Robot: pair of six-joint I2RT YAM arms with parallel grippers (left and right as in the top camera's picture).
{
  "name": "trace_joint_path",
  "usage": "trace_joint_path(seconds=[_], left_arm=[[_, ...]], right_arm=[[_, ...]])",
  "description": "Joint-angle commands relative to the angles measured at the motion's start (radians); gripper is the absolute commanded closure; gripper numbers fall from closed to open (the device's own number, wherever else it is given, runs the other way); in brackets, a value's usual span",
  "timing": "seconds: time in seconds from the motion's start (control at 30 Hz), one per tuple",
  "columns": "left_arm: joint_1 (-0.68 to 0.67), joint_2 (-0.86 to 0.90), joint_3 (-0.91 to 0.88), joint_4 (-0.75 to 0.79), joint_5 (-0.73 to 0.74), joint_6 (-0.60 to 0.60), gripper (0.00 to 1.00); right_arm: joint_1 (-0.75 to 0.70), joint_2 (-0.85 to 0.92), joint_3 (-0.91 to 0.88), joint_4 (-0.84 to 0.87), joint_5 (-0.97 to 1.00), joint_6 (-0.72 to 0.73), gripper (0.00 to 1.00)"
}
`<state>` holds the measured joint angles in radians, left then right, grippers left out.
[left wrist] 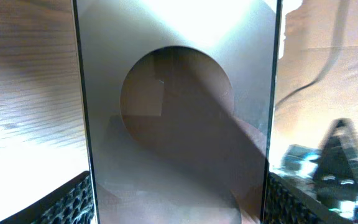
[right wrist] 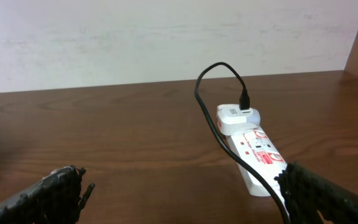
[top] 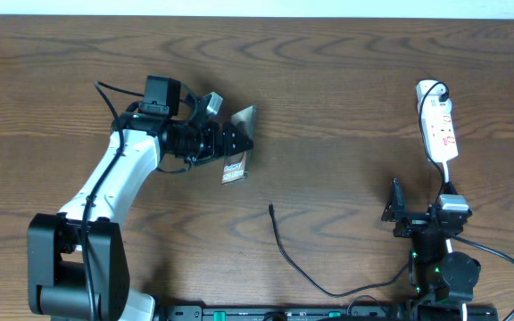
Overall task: Plug charger to phone and switch on socket
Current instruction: 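Lift the phone with the left gripper and tilt it upright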
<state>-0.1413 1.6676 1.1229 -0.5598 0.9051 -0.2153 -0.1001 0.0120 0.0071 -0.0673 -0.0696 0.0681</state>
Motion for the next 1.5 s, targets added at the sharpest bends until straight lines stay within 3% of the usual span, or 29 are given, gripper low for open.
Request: trace_joint_path(seconds=[0.0, 0.6, 0.83, 1.47], left_arm=[[0.0, -0.024, 0.032, 0.055, 0.195, -0.175, 0.93], [0.0, -0.024, 0.032, 0.44, 0.294, -0.853, 0.93], [0.0, -0.024, 0.032, 0.539, 0.308, -1.057, 0.93], [0.0, -0.024, 0.032, 0.546, 0.29, -1.288, 0.93]], right_arm=[[0.008, -0.005, -0.002, -0.004, 0.008, 0.01, 0.01], [0.008, -0.005, -0.002, -0.004, 0.008, 0.01, 0.01], [0.008, -0.005, -0.002, -0.004, 0.008, 0.01, 0.01], [0.008, -0.005, -0.002, -0.004, 0.008, 0.01, 0.01]])
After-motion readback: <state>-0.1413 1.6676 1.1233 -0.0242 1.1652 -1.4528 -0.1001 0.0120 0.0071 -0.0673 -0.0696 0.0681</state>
